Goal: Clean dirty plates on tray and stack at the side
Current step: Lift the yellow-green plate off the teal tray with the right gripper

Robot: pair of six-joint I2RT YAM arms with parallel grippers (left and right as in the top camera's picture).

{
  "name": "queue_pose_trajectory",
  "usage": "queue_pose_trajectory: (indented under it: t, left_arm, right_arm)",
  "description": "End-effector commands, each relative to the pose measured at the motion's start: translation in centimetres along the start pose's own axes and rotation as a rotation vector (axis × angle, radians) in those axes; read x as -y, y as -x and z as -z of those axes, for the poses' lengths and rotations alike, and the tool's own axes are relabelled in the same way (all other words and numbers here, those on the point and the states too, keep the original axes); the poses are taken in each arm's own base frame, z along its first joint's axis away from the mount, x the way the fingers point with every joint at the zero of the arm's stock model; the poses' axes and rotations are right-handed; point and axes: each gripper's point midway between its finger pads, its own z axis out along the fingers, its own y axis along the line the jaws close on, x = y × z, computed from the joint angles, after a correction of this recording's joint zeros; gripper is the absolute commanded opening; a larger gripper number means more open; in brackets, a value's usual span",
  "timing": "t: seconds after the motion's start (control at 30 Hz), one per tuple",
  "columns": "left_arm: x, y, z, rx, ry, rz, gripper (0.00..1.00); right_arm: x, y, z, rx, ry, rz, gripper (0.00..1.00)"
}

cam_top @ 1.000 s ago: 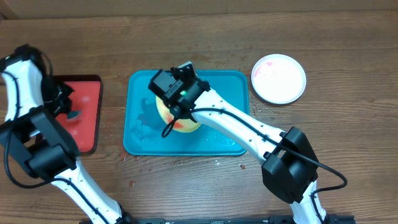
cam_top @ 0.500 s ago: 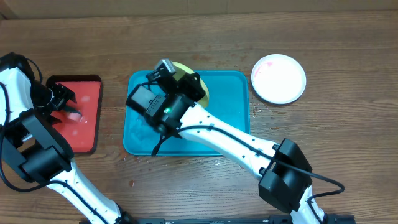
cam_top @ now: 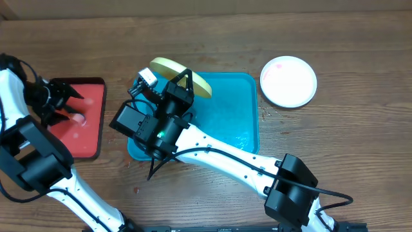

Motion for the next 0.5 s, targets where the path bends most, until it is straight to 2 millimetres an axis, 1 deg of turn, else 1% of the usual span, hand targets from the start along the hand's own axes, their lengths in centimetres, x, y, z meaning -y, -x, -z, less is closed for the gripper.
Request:
queue_pose_trajectory:
  t: [0.0, 0.03, 0.1, 0.17, 0.23, 0.27, 0.3, 0.33, 0.37, 0.4, 0.43, 0.47]
  left_arm:
    - [2.2, 0.6, 2.5, 0.038, -0.097, -0.071, 0.71]
    - [2.4, 0.4, 2.8, 0.032, -0.107, -0.069, 0.71]
    - [2.6, 0.1, 2.8, 0.021, -0.119, -0.066, 0.75]
    - [2.5, 0.1, 2.7, 0.018, -0.115, -0.066, 0.77]
    - [2.4, 0.3, 2.5, 0.028, -0.111, -0.069, 0.73]
    - [2.1, 0.5, 2.4, 0.035, -0.097, -0.068, 0.69]
    - [1.8, 0.8, 2.3, 0.044, -0.08, -0.067, 0.62]
    - [1.4, 1.1, 2.1, 0.056, -0.059, -0.066, 0.52]
    - [1.2, 1.4, 1.9, 0.068, -0.042, -0.063, 0.31]
    - [0.9, 1.7, 1.5, 0.08, -0.025, -0.046, 0.15]
    - [0.8, 2.0, 1.1, 0.091, -0.017, -0.026, 0.04]
    - [0.6, 2.4, 0.6, 0.104, -0.005, -0.011, 0.04]
  right_arm:
    - [-0.6, 1.0, 0.2, 0.034, 0.206, -0.053, 0.04]
    - [-2.1, 1.0, 0.3, 0.04, 0.297, -0.041, 0.04]
    - [-3.4, 0.9, 0.1, 0.036, 0.385, -0.041, 0.04]
    - [-3.2, 0.6, -1.0, 0.005, 0.379, -0.124, 0.04]
    - [-2.9, 0.1, -2.0, -0.031, 0.373, -0.205, 0.04]
    - [-2.9, -0.3, -2.6, -0.052, 0.378, -0.237, 0.04]
    - [-3.2, -0.6, -2.9, -0.069, 0.395, -0.25, 0.04]
    - [-3.6, -1.0, -3.2, -0.087, 0.426, -0.253, 0.04]
    - [-3.9, -1.3, -3.4, -0.102, 0.45, -0.256, 0.04]
    - [-4.2, -1.7, -3.7, -0.12, 0.475, -0.262, 0.04]
    - [-4.6, -2.1, -3.8, -0.137, 0.501, -0.269, 0.04]
    - [-4.9, -2.3, -3.9, -0.15, 0.526, -0.28, 0.04]
